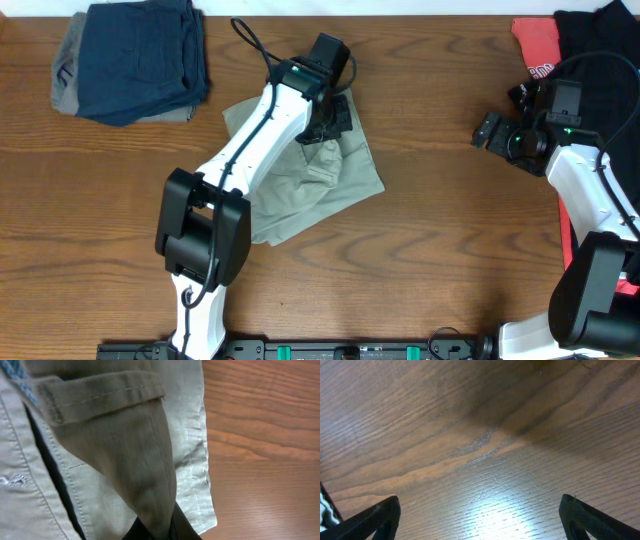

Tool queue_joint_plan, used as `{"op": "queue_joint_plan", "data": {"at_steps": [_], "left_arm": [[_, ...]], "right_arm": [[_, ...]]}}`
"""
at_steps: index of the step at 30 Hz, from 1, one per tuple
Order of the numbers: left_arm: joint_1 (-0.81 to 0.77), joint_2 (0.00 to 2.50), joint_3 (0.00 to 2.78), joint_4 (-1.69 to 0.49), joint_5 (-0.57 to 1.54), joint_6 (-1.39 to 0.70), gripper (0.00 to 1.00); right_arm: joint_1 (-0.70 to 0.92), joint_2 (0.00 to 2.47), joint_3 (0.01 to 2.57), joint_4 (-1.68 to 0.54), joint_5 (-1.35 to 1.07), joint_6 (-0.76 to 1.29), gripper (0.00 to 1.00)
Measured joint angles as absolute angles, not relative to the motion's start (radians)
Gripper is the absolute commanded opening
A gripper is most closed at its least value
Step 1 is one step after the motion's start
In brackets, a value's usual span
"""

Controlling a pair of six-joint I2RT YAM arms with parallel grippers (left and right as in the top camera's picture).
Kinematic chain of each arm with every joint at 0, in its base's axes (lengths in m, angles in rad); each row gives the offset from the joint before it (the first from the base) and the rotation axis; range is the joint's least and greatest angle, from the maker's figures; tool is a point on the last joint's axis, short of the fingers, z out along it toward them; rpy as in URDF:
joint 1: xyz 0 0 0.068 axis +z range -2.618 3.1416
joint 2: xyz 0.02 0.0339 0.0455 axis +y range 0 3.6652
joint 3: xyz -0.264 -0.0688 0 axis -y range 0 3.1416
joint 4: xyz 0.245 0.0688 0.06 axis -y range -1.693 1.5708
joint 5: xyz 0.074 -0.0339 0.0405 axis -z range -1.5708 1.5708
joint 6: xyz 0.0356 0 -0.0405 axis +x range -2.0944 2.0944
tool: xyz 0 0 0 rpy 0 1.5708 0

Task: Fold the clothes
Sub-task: 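Fold the held left edge over toward the right with the left gripper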

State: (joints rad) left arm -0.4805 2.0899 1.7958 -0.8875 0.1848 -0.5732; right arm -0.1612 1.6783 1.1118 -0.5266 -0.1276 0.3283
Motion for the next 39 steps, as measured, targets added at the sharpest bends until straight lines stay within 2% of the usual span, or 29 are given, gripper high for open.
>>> {"op": "queue_joint_plan", "data": {"at_steps": [5,16,20,28,34,37,39], "left_arm": [[-0.502,2.106,1.796,-0.838,0.185,-0.579,0.15],[-0.514,2.152,1.796,-0.818,0.190,-0.580,0.15],[-0.514,2.153,1.796,-0.805,0.199,-0.575,0.32],[-0.514,2.153,1.796,-0.787,0.254,-0.580,0.33],[-0.513,2.153,1.796,-0.815,0.268,-0.554,0.38],[-0.506,2.153,1.796,-0.842,0.275,-0.537,0.51],[-0.497,2.153,1.796,-0.865,0.279,-0.534,0.52]], "right_arm": [[-0.161,1.678,1.112,-0.527,-0.128,0.328,0.99],[-0.161,1.678,1.112,-0.527,-0.128,0.328,0.99],[-0.161,1.678,1.112,-0.527,-0.128,0.328,0.99],[-0.161,1.678,1.112,-0.527,-0.128,0.328,0.99],[-0.161,1.678,1.112,-0.526,-0.128,0.328,0.99],[-0.161,1.678,1.112,-0.526,-0.128,0.328,0.99],[-0.161,1.678,1.112,-0.527,-0.128,0.328,0.99]]}}
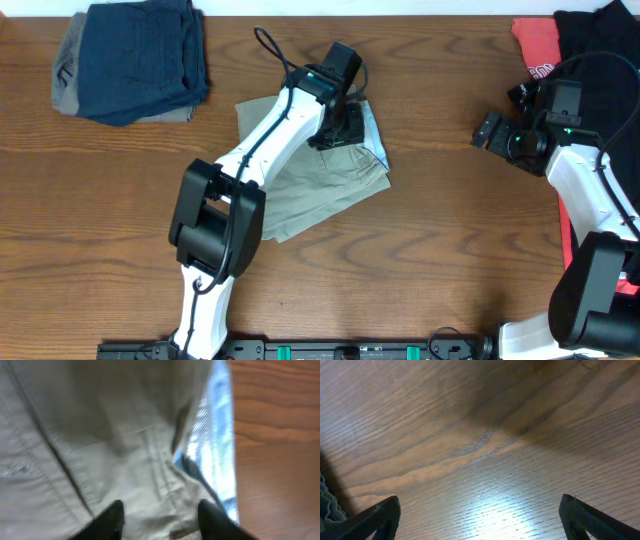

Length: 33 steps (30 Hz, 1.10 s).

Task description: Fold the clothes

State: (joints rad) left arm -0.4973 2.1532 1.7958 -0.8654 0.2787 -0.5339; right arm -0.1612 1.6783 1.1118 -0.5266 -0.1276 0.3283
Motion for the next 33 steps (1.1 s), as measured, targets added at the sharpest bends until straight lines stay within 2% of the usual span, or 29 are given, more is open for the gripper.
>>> {"op": "queue_joint_plan", "data": {"at_steps": [5,11,33], "left_arm": [[-0.486,2.153,1.796,-0.933,0.279,-0.525,0.59],[-0.537,2.153,1.787,-0.912,0.279,-0.524,0.62],[-0.678,2.212,1.663,-0.720,0.281,-0.524,0.63]], "right_arm": [[-0.161,1.678,1.112,-0.527,-0.128,0.328,0.99],[-0.161,1.678,1.112,-0.527,-0.128,0.328,0.99],[-0.161,1.678,1.112,-0.527,-0.128,0.328,0.99]]}}
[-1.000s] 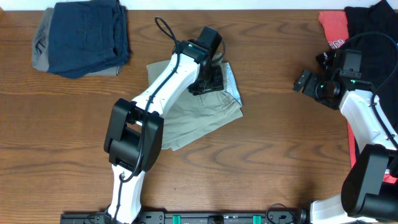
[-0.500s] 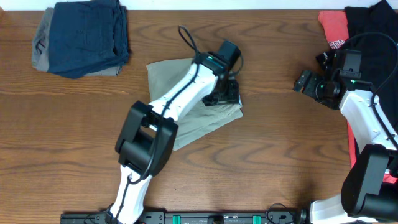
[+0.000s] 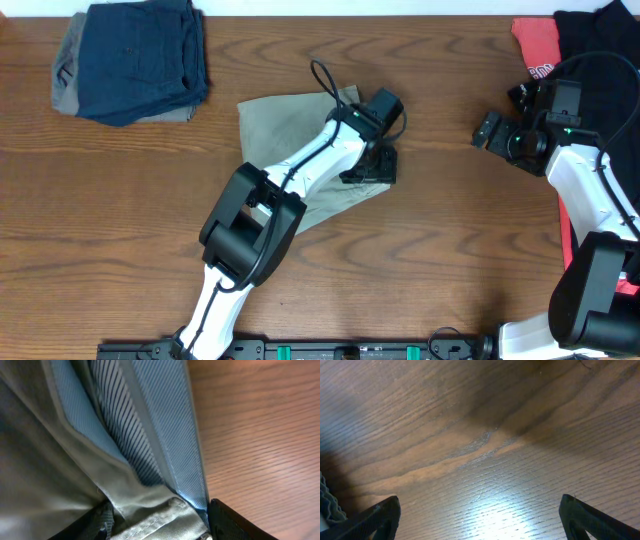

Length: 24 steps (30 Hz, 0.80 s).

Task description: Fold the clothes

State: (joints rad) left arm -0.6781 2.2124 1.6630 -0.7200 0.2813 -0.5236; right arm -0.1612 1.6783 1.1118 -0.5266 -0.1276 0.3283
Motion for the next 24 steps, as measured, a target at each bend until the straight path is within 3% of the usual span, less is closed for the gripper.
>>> {"op": "queue_joint_plan", "data": {"at_steps": [8,18,24], "left_arm": [[-0.679,2.210,1.656,-0.707,0.283,-0.524,0.63],[-0.682,2.177,1.649,-0.702,0.331,-0.484,0.84],[-0.680,2.062,1.644,-0.705,0.345,-0.466,0.87]], "right_arm": [[-0.161,1.678,1.112,-0.527,-0.128,0.328,0.99],[-0.161,1.678,1.112,-0.527,-0.128,0.328,0.99],[-0.161,1.678,1.112,-0.527,-0.128,0.328,0.99]]}}
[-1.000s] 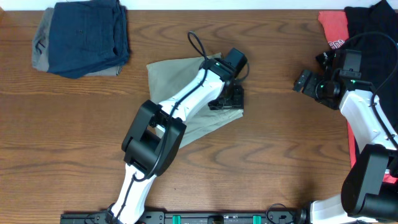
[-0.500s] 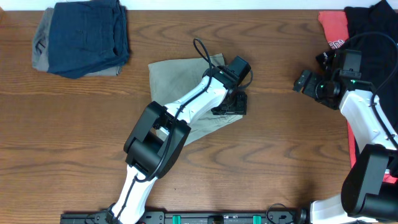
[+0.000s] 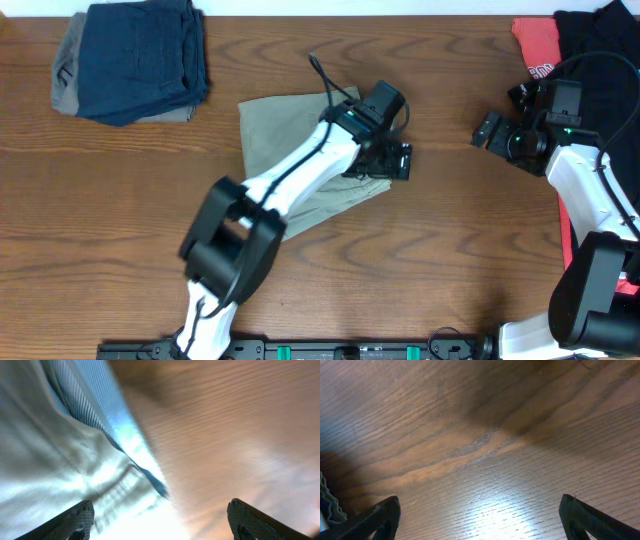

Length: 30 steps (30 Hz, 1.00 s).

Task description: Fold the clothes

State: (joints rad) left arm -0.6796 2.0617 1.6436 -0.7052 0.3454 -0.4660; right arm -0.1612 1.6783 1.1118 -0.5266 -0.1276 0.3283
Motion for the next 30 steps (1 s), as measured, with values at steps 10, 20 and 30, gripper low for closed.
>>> {"op": "queue_joint_plan", "data": {"at_steps": [10,20,30], "left_arm": [[-0.558,1.853,1.644,-0.697,0.262,-0.459,0.98],[-0.548,2.027,1.644,-0.623,0.232,-0.504,0.45],[-0.569,2.218,1.643,-0.552,0.263,-0.576,0.43]], "right_arm": [[-0.161,1.678,1.112,-0.526,-0.128,0.328,0.99],[-0.161,1.678,1.112,-0.527,-0.128,0.328,0.99],[-0.161,1.678,1.112,-0.527,-0.128,0.328,0.99]]}}
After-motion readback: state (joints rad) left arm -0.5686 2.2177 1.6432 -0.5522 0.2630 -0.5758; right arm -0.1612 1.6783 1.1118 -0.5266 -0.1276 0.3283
